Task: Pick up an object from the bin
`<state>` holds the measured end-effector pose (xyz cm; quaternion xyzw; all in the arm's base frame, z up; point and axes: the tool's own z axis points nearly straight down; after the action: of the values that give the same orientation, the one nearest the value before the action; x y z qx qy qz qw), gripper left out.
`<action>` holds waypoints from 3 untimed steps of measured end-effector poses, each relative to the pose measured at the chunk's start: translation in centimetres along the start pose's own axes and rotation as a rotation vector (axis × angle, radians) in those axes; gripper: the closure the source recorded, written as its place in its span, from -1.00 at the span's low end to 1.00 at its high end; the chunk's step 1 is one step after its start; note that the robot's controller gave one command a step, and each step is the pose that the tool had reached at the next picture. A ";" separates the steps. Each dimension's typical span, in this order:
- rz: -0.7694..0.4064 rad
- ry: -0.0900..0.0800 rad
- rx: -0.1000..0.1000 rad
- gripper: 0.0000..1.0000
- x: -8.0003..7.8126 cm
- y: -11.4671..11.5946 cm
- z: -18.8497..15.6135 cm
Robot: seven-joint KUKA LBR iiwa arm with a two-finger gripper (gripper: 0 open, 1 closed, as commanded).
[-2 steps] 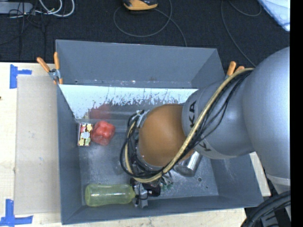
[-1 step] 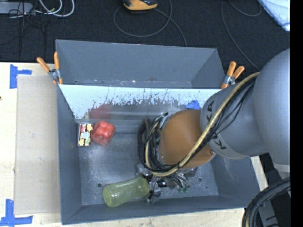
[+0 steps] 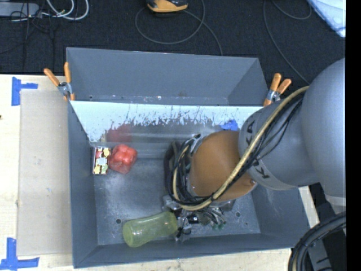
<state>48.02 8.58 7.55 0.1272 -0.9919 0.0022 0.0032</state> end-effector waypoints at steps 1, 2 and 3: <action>-0.018 0.010 -0.001 1.00 -0.5 0.0 -5.3; -0.014 -0.002 0.000 1.00 -1.3 -0.1 -8.5; -0.018 0.014 -0.002 1.00 -1.2 0.1 -11.8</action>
Offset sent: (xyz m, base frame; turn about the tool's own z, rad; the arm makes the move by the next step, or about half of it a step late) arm 0.0174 0.0019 0.0691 -0.0117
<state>49.25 9.00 19.30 0.1360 -0.9907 0.0021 0.0105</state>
